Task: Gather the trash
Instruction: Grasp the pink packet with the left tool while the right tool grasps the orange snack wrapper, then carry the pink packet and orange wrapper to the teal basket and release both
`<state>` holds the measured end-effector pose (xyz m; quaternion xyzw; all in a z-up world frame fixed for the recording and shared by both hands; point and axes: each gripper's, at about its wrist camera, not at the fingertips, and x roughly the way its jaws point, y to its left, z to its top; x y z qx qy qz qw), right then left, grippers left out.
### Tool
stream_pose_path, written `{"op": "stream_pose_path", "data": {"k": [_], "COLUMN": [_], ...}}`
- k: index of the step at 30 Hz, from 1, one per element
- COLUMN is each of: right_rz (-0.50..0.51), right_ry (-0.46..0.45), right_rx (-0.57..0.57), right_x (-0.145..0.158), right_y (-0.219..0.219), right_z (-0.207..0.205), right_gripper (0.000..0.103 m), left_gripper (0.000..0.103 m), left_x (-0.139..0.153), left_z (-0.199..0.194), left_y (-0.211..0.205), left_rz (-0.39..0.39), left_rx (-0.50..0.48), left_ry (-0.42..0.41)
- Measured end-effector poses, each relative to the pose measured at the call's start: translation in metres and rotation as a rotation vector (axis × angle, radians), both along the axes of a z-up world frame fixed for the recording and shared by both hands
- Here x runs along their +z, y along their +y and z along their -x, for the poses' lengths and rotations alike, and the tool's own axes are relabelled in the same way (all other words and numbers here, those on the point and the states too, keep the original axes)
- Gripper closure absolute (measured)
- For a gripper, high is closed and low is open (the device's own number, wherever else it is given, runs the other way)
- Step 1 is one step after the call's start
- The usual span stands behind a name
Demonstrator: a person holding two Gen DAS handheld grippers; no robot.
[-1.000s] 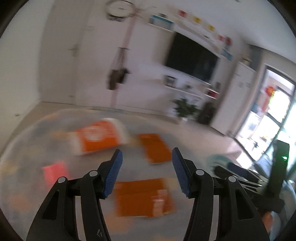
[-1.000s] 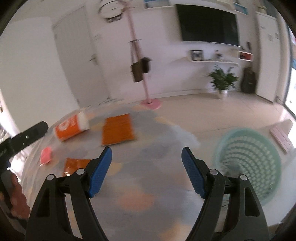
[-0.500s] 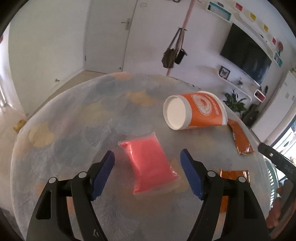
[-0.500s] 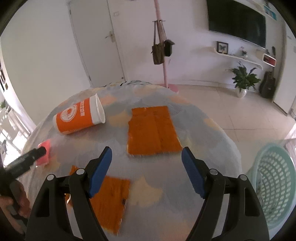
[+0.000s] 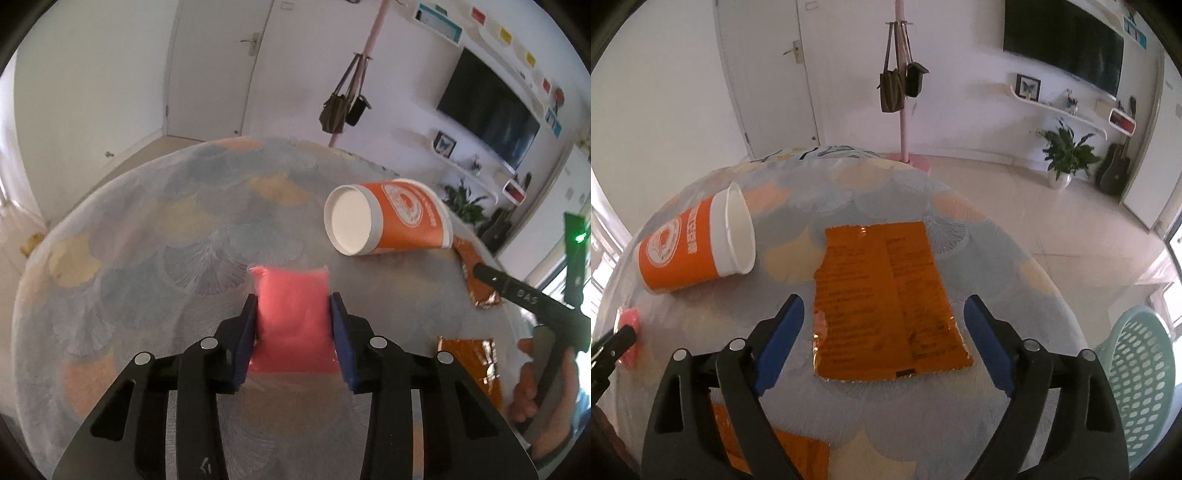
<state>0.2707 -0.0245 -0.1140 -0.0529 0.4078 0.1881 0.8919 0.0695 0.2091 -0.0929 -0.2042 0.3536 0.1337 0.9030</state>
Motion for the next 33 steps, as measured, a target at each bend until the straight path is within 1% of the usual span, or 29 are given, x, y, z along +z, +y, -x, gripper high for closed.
{"op": "stream_pose_path", "data": {"k": [2, 5, 8, 9, 10, 13, 16, 17, 21, 24, 27, 29, 33], "right_rz": [-0.003, 0.01, 0.07, 0.074, 0.07, 0.076, 0.081, 0.082, 0.033, -0.01, -0.038, -0.052, -0.044], "right_ry": [0.027, 0.053, 0.049, 0.043, 0.034, 0.014, -0.005, -0.012, -0.025, -0.035, -0.061, -0.086, -0.174], "right_rx": [-0.005, -0.002, 0.003, 0.008, 0.028, 0.054, 0.061, 0.058, 0.04, 0.023, 0.008, -0.002, -0.049], "right_x": [-0.004, -0.007, -0.01, -0.01, -0.01, -0.009, -0.008, -0.008, -0.003, 0.004, 0.017, 0.027, 0.053], "right_y": [0.001, 0.005, 0.014, 0.015, 0.017, 0.02, 0.022, 0.023, 0.013, 0.0, -0.017, -0.03, -0.061], "right_z": [-0.006, -0.011, -0.01, -0.009, -0.007, -0.002, 0.002, 0.002, 0.006, 0.012, 0.023, 0.032, 0.052], "right_gripper": [0.018, 0.018, 0.018, 0.021, 0.028, 0.039, 0.047, 0.053, 0.064, 0.066, 0.066, 0.066, 0.066], "left_gripper": [0.067, 0.067, 0.067, 0.067, 0.067, 0.067, 0.067, 0.067, 0.067, 0.067, 0.067, 0.067, 0.067], "left_x": [0.0, 0.001, 0.001, 0.001, 0.001, 0.003, 0.005, 0.005, 0.01, 0.015, 0.025, 0.037, 0.061], "left_z": [0.001, 0.002, 0.005, 0.006, 0.007, 0.01, 0.016, 0.016, 0.017, 0.019, 0.022, 0.023, 0.024], "left_y": [0.0, -0.001, 0.0, 0.001, 0.001, 0.0, 0.0, 0.0, -0.003, -0.011, -0.026, -0.042, -0.076], "left_rz": [0.018, 0.02, 0.033, 0.038, 0.042, 0.055, 0.065, 0.066, 0.057, 0.052, 0.067, 0.061, 0.031], "left_rx": [-0.014, -0.018, -0.02, -0.021, -0.022, -0.038, -0.045, -0.045, -0.062, -0.096, -0.149, -0.195, -0.277], "left_ry": [-0.014, -0.023, -0.044, -0.053, -0.059, -0.096, -0.133, -0.14, -0.173, -0.217, -0.261, -0.293, -0.342]}}
